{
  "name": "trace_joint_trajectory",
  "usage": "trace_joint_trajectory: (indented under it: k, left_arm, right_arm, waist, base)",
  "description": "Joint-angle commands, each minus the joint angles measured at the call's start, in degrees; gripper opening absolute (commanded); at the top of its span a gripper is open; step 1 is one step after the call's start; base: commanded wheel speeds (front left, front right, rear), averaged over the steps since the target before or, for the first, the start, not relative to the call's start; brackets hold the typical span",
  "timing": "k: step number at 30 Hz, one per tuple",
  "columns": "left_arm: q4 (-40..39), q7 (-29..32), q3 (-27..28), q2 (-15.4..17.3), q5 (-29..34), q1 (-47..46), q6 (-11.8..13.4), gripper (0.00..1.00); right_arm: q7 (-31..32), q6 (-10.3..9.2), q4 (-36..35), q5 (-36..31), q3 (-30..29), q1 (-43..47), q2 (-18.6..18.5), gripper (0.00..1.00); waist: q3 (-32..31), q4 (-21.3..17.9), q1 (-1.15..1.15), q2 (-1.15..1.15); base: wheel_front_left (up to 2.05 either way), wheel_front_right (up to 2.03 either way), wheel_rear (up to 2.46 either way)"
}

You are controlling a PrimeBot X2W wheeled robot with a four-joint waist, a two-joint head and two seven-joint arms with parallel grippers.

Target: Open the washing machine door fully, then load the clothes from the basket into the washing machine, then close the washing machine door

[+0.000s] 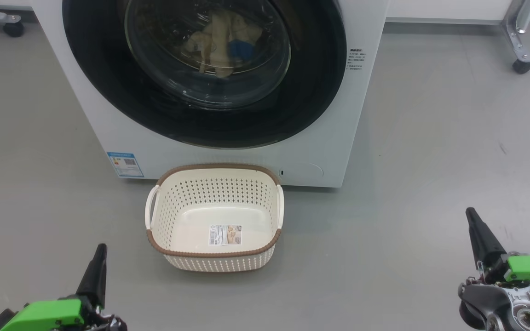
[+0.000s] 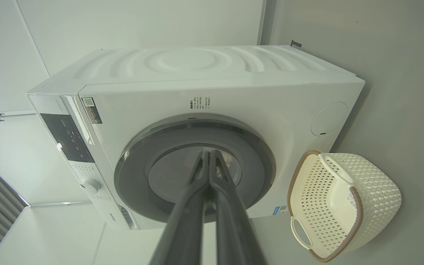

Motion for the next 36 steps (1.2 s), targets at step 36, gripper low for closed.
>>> trace_joint_trajectory:
  k: [36]
  left_arm:
    - [-1.7, 0.3, 2.1, 1.0, -0.3, -2.9, -0.4, 0.0]
  right_arm:
    - [0.3, -0.16, -1.8, -0.5, 0.8, -3.1, -0.2, 0.0]
  waist:
    - [0.0, 0.0, 0.0, 0.0]
  base:
    - [0.0, 0.0, 0.0]
